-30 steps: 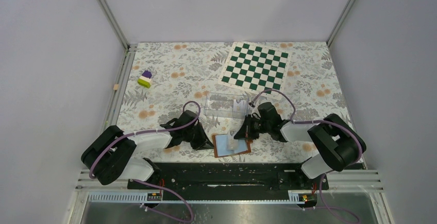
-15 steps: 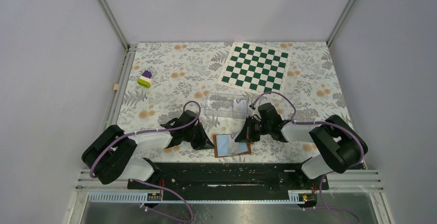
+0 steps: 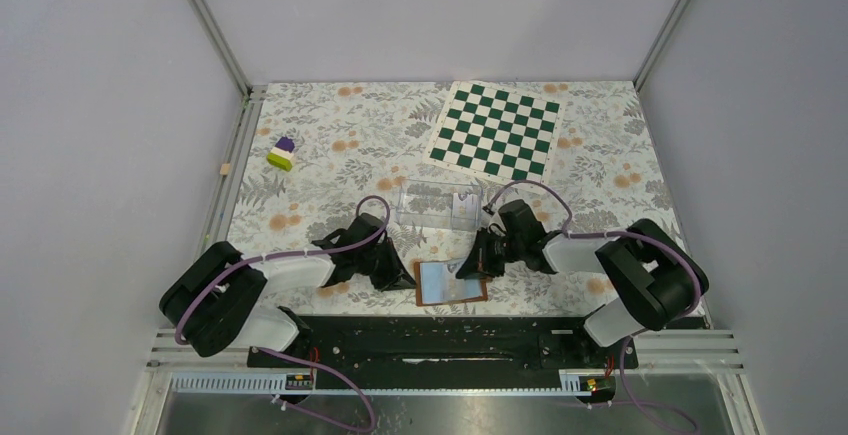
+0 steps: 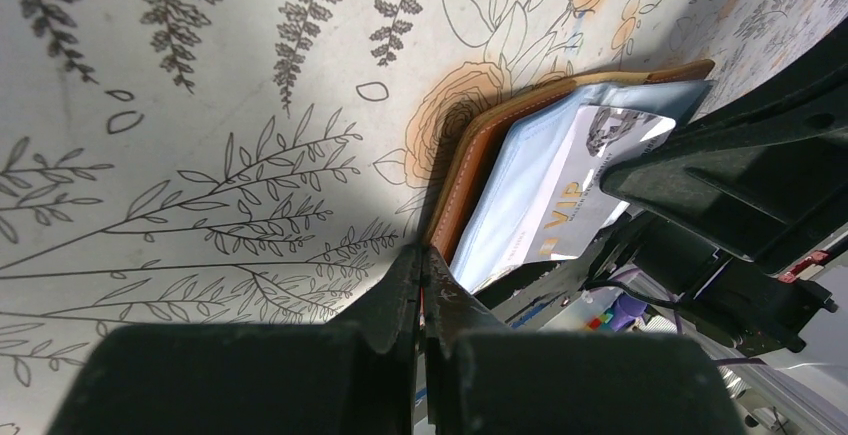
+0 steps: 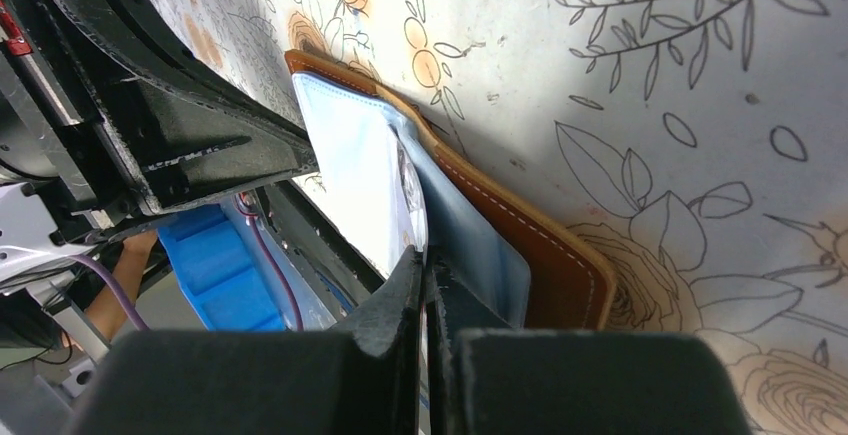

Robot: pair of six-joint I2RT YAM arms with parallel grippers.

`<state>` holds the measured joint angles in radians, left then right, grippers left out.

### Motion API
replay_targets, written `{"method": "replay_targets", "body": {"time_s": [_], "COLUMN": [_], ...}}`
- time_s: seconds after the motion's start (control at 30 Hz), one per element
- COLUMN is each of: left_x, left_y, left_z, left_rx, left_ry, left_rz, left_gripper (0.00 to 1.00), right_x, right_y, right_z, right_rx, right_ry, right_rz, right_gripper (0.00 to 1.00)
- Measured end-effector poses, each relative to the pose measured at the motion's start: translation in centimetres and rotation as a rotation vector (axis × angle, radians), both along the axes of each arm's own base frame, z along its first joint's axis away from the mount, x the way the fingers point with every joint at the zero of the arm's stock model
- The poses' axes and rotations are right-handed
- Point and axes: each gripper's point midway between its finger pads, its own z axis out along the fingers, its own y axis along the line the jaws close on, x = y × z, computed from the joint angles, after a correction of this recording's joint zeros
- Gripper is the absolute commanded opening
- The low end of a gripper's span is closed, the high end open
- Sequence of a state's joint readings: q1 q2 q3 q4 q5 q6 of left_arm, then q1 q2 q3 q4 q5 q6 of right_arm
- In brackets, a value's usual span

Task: Put the credit cards into the card holder
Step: Insert the credit card into the card holder.

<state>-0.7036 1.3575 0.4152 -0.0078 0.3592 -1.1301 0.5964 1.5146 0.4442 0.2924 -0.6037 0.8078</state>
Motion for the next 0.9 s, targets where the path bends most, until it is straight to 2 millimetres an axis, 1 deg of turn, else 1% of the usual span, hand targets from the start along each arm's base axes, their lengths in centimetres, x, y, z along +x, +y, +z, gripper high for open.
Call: {"method": "replay_targets", "body": {"time_s": [0.27,0.43,0.53,0.67,0.83,0.9], "left_x": [0.0,0.0,0.0,0.0,0.0,0.0], "left_y": [-0.1,-0.1,-0.1,-0.1,-0.2,-0.2], "left_z": [0.0,0.0,0.0,0.0,0.0,0.0], "left_rx": [0.002,0.004,0.003,0.003,0.001,0.001], "left_ry": [0.006,0.006,0.006,0.005,0.002,0.002], "left_rz": [-0.003,-0.006,-0.005,-0.006,-0.009,-0.010], "left_gripper": [0.00,0.00,0.00,0.00,0.00,0.00], "right_x": [0.1,0.0,-0.3,-0.5,-1.1,-1.4], "right_y": [0.6,1.5,1.8,1.6,1.3,0.9], "right_z": [-0.4,-0.3,-0.2,-0.5,-0.2,0.0], "right_rx": [0.009,0.002,-0.008,-0.038,-0.081,-0.109], "right_ry": [0.032,0.025,0.022,0.023,0.018,0.012], "right_rz": [0.038,0.080,0.098,0.100,0.110,0.112], "right_gripper": [0.00,0.01,0.15,0.24,0.45,0.52]}}
